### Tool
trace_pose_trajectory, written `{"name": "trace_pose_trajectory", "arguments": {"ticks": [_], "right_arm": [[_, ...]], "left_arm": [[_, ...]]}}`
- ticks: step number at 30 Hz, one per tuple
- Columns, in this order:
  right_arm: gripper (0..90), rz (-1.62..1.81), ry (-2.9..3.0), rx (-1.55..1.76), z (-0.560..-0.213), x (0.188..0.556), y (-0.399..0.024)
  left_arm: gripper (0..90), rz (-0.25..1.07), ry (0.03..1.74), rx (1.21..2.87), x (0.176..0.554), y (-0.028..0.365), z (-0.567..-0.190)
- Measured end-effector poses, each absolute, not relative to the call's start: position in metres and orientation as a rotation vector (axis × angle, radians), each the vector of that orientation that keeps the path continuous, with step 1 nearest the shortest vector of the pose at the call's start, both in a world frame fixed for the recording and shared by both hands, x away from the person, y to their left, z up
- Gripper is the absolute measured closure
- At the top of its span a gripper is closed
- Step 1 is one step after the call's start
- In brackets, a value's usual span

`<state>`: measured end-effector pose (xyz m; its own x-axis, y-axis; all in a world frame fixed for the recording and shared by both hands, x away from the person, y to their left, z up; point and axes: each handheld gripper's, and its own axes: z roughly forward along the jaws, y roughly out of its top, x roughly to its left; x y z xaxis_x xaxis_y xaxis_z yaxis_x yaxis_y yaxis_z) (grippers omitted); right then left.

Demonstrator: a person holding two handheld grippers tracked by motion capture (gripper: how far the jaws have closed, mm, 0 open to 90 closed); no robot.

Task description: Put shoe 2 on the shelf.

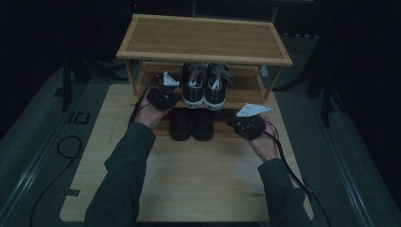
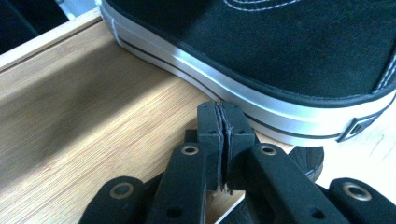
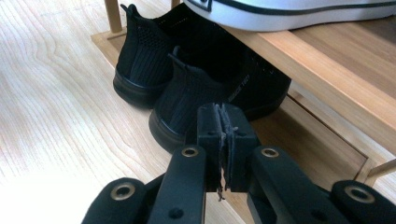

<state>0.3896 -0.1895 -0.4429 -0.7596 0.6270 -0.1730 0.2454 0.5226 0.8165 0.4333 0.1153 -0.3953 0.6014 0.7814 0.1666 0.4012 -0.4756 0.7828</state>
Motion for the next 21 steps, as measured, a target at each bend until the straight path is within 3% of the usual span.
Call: {"name": "trace_pose_trajectory", "arguments": {"ticks": [21], "right_arm": [[86.5, 1.112, 2.347, 0.725, -0.449, 0.39, -0.191]], "left_arm": [[85.0, 0.679, 0.925, 2.113, 0.428, 0.13, -0.391]]}}
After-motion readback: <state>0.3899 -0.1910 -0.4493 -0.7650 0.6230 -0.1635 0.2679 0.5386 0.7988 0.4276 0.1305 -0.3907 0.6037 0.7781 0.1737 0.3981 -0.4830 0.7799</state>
